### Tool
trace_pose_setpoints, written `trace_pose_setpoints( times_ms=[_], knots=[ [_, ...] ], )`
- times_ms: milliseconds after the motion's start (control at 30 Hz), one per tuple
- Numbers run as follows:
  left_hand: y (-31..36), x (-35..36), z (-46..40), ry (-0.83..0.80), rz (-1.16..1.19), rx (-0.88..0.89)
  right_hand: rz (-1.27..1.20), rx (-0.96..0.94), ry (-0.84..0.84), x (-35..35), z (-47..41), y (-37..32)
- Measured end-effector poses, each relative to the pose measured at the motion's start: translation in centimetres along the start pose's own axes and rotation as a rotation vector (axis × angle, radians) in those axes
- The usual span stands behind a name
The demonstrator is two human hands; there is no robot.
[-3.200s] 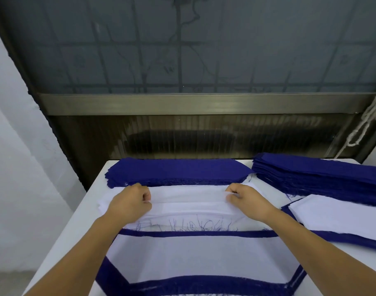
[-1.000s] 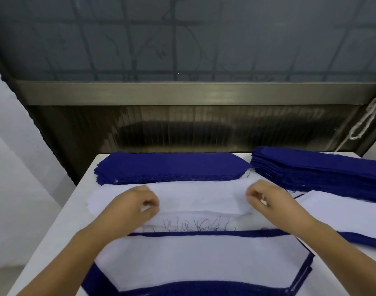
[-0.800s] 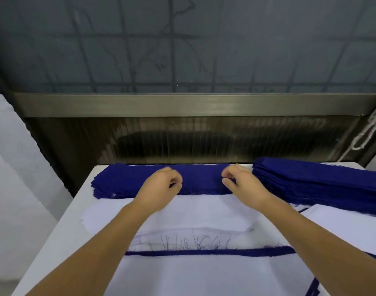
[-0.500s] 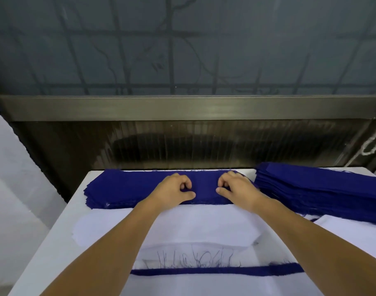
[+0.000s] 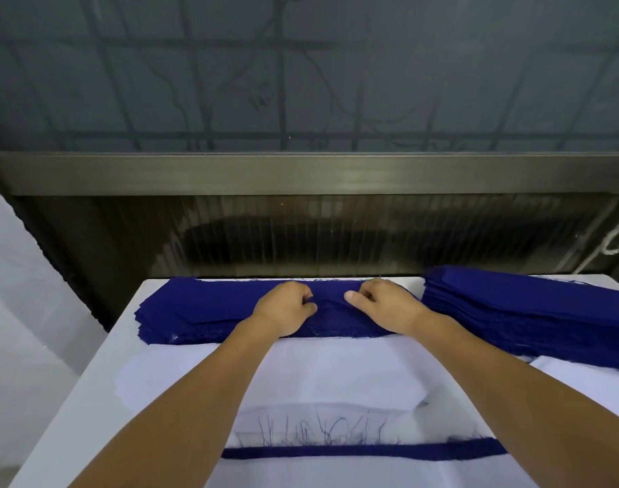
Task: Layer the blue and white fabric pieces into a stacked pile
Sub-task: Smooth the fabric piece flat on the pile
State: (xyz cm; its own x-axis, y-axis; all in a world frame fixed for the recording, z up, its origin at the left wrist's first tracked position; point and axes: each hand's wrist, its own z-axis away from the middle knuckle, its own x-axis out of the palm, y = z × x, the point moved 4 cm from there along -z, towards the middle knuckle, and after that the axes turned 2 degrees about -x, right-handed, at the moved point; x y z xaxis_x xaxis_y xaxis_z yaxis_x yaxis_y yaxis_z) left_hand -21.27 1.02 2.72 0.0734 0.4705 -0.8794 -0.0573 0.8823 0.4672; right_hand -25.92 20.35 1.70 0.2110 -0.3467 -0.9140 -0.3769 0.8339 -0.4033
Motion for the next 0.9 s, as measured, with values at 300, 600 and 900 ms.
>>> trace_pose_setpoints(
  times_ms=[300,600,900],
  knots=[
    [-3.6,-1.8,1.5,0.079,-0.021,0.014,-0.013,-0.057,0.046,-0.1,1.6,-0.3],
    [-9.9,-5.3,4.3,0.261,-0.182,-0.136,-0.045,-0.016,0.117,-0.1,2.6,-0.3],
    [-9.1,-6.7,13.3,0.162,-0.206,0.061,-0.073,-0.116,0.018,-3.6,12.6,-2.0]
  ],
)
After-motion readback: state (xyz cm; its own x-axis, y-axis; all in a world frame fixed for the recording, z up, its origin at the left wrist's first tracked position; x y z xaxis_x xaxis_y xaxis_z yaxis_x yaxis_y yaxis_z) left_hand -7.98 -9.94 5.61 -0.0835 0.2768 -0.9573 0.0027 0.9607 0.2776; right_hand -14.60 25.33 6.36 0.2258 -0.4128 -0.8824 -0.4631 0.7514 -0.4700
